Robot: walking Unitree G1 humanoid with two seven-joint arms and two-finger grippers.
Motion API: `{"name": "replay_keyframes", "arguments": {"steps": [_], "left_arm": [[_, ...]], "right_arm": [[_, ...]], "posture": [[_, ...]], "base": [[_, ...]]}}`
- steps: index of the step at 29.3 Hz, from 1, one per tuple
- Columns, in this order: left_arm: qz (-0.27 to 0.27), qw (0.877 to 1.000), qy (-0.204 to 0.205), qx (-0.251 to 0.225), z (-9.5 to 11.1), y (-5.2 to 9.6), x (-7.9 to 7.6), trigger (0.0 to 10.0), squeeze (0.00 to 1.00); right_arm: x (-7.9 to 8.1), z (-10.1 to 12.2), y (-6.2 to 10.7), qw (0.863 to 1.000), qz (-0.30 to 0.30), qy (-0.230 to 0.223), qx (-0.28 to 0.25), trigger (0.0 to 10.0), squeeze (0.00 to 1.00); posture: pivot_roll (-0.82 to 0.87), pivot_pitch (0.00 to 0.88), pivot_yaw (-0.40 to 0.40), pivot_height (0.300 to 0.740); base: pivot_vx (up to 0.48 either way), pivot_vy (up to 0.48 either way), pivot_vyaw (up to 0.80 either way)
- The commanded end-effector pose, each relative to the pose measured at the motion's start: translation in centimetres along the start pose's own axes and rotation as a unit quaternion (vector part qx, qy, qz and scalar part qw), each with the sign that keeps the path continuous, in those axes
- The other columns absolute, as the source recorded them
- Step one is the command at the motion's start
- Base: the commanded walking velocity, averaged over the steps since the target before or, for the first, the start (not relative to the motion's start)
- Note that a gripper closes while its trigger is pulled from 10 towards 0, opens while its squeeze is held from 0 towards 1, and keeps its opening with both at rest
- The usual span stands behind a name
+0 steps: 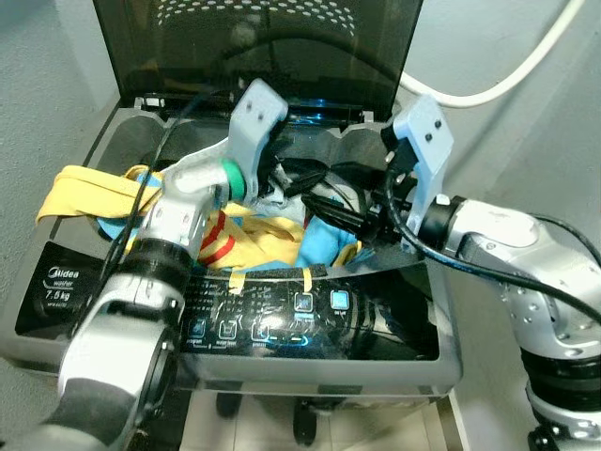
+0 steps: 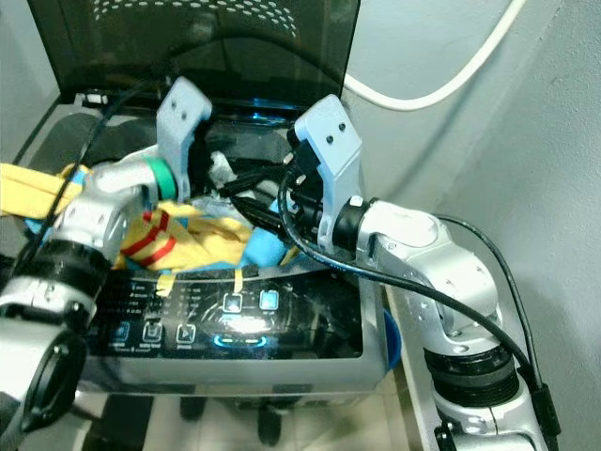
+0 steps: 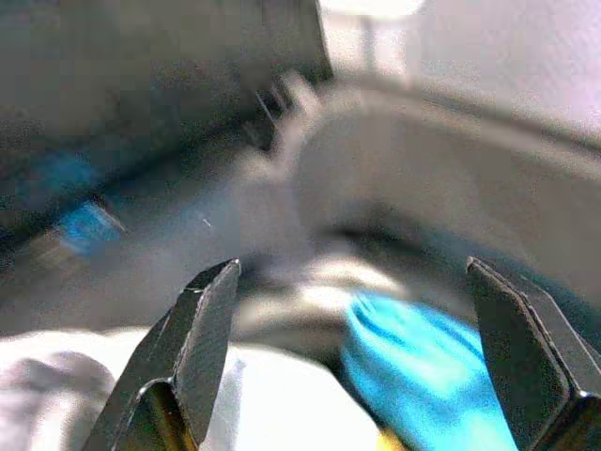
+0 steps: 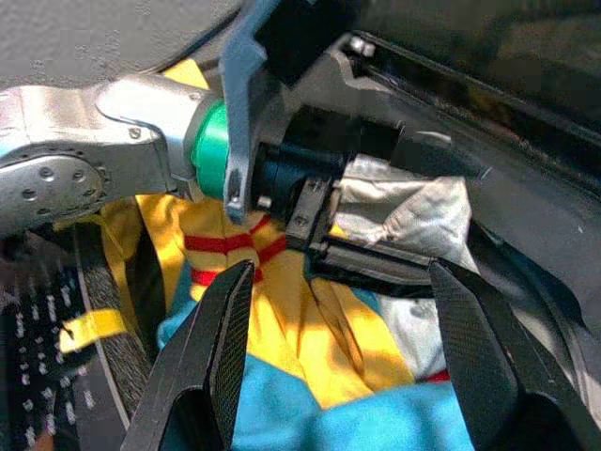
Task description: Clothes washing
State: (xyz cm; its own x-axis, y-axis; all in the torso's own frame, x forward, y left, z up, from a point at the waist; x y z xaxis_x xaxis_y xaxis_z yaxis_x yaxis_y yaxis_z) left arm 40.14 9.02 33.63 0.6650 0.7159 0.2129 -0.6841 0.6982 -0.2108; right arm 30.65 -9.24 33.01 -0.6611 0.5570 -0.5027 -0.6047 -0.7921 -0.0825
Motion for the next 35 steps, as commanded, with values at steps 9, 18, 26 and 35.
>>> {"name": "replay_keyframes", "arguments": {"steps": [9, 18, 26, 35], "left_arm": [[0.102, 0.980, -0.003, -0.172, 4.6, 3.9, -1.1, 10.0, 0.00], [0.238, 0.967, 0.062, -0.061, -0.7, 7.3, 0.1, 10.0, 0.00], [0.354, 0.930, 0.093, -0.012, -3.1, 9.2, 1.0, 10.0, 0.00], [0.343, 0.930, 0.129, 0.008, -3.9, 10.0, -1.0, 10.0, 0.00]], "right_arm": [[-1.5, -0.2, -0.6, 0.978, -0.198, -0.032, -0.058, 10.0, 0.00], [-0.8, -2.2, -1.1, 0.960, -0.267, -0.064, -0.058, 10.0, 0.00], [-1.4, -3.6, -1.6, 0.947, -0.317, -0.024, -0.042, 10.0, 0.00], [-0.9, -5.3, -2.4, 0.949, -0.310, -0.029, -0.041, 10.0, 0.00]], "posture": [[0.05, 0.122, 0.067, 0.740], [0.05, 0.041, 0.033, 0.740], [0.06, 0.009, -0.033, 0.740], [0.06, 0.017, -0.074, 0.740]], "base": [[0.000, 0.000, 0.00], [0.000, 0.000, 0.00], [0.000, 0.000, 0.00], [0.000, 0.000, 0.00]]}}
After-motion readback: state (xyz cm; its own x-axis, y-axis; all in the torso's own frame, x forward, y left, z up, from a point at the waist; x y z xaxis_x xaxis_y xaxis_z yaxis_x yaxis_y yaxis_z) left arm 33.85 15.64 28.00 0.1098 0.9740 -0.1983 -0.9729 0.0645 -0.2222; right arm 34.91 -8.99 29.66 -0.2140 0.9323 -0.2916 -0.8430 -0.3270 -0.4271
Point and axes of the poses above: a point about 5 cm out from each wrist's last joint towards the gripper, its own y axis pointing back from the gripper into the wrist, its own z axis along the axis of the wrist's last joint, x = y × z, the point moved 1 cm from there along -y, pointing out of the wrist towards the gripper, and after that the axes turned 12 degrees about y, right-handed, at the moved point
